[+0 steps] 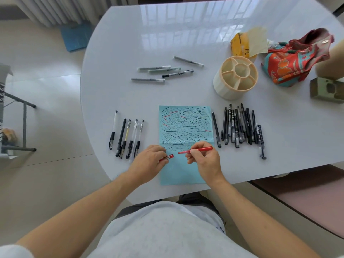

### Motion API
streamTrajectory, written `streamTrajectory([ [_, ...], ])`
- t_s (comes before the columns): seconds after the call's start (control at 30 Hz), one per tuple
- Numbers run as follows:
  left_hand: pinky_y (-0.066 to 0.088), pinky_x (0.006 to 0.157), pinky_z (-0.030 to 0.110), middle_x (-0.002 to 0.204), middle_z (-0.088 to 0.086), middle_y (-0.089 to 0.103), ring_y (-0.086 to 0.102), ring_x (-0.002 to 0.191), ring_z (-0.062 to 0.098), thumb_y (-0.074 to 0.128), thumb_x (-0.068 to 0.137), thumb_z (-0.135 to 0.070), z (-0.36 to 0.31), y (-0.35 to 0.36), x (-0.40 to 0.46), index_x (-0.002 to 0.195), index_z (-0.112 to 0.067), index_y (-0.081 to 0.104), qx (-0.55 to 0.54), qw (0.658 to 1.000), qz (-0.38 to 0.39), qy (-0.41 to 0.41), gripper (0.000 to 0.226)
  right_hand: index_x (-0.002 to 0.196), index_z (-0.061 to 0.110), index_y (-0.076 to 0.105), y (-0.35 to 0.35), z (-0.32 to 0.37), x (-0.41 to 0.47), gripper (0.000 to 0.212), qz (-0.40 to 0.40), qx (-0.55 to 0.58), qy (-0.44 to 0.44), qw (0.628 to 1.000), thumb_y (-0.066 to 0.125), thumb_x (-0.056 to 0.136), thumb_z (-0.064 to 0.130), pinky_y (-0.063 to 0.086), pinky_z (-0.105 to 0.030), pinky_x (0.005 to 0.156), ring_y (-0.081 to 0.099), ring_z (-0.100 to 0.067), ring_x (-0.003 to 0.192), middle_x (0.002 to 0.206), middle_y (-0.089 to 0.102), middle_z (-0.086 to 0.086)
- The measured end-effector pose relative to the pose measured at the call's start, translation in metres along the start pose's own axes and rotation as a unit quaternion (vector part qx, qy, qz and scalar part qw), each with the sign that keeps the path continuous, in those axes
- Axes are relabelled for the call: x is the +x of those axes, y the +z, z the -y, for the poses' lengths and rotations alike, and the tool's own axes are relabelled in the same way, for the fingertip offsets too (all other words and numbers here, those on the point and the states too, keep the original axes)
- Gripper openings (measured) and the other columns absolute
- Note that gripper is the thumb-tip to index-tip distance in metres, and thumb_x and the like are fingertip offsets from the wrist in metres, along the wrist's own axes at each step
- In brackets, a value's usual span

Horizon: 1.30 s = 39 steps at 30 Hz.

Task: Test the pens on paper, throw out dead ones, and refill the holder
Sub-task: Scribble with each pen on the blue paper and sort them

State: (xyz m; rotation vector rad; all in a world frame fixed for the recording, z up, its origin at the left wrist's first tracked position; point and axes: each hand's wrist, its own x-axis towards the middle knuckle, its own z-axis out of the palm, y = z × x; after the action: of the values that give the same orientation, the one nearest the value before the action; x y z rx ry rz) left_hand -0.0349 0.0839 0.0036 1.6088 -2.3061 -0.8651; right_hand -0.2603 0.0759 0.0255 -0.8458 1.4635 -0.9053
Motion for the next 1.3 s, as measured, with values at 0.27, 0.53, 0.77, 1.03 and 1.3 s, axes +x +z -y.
streamTrajectory([
  [0.27,0.048,0.073,0.034,0.088,-0.005,0.067,0.059,0.082,0.017,0.056,0.097,-0.034,-0.022,-0.006,0.012,0.099,-0.019,0.069,-0.014,1.000,0.017,0.005,0.019,0.093,0.005,0.068,0.002,0.002,-0.002,0.002,0.071,-0.006,0.041,0.997,0.067,0.094,0.003,0.062,-0.039,0.068,0.073,-0.027,0.073,0.078,0.075,-0.013],
  [0.53,0.044,0.061,0.037,0.073,-0.003,0.061,0.053,0.065,0.020,0.050,0.100,-0.030,-0.048,-0.005,0.028,0.085,-0.017,0.061,-0.028,0.998,0.053,-0.008,0.023,0.099,0.007,0.068,-0.010,-0.001,0.000,0.012,0.039,-0.057,0.038,0.997,0.065,0.100,0.018,0.064,-0.038,0.068,0.073,-0.025,0.071,0.079,0.076,-0.008],
  [0.77,0.040,0.105,0.035,0.134,-0.004,0.058,0.046,0.127,0.017,0.058,0.095,-0.042,-0.047,0.000,0.052,0.134,-0.023,0.056,-0.038,0.999,-0.007,-0.035,0.043,0.104,0.016,0.058,-0.042,0.035,0.067,0.005,0.006,-0.241,0.035,0.970,0.055,0.100,0.017,0.060,-0.038,0.069,0.067,-0.018,0.074,0.093,0.072,-0.008],
  [1.03,0.023,0.120,0.041,0.159,0.005,0.027,0.017,0.149,0.026,0.067,0.088,-0.037,-0.006,0.005,0.040,0.147,-0.023,0.039,0.121,0.986,0.072,-0.085,0.066,0.125,0.011,0.060,-0.065,0.030,0.110,0.029,0.066,-0.539,-0.072,0.837,0.063,0.098,0.019,0.054,-0.042,0.085,0.066,-0.034,0.097,0.108,0.069,-0.013],
  [1.3,0.028,0.117,0.041,0.158,0.002,0.030,0.020,0.148,0.024,0.070,0.081,-0.032,0.000,0.011,0.037,0.141,-0.027,0.045,0.114,0.988,0.047,-0.095,0.064,0.122,0.012,0.066,-0.050,0.057,0.136,0.026,0.033,-0.569,-0.146,0.809,0.059,0.097,0.016,0.053,-0.043,0.080,0.065,-0.034,0.096,0.116,0.063,-0.010],
])
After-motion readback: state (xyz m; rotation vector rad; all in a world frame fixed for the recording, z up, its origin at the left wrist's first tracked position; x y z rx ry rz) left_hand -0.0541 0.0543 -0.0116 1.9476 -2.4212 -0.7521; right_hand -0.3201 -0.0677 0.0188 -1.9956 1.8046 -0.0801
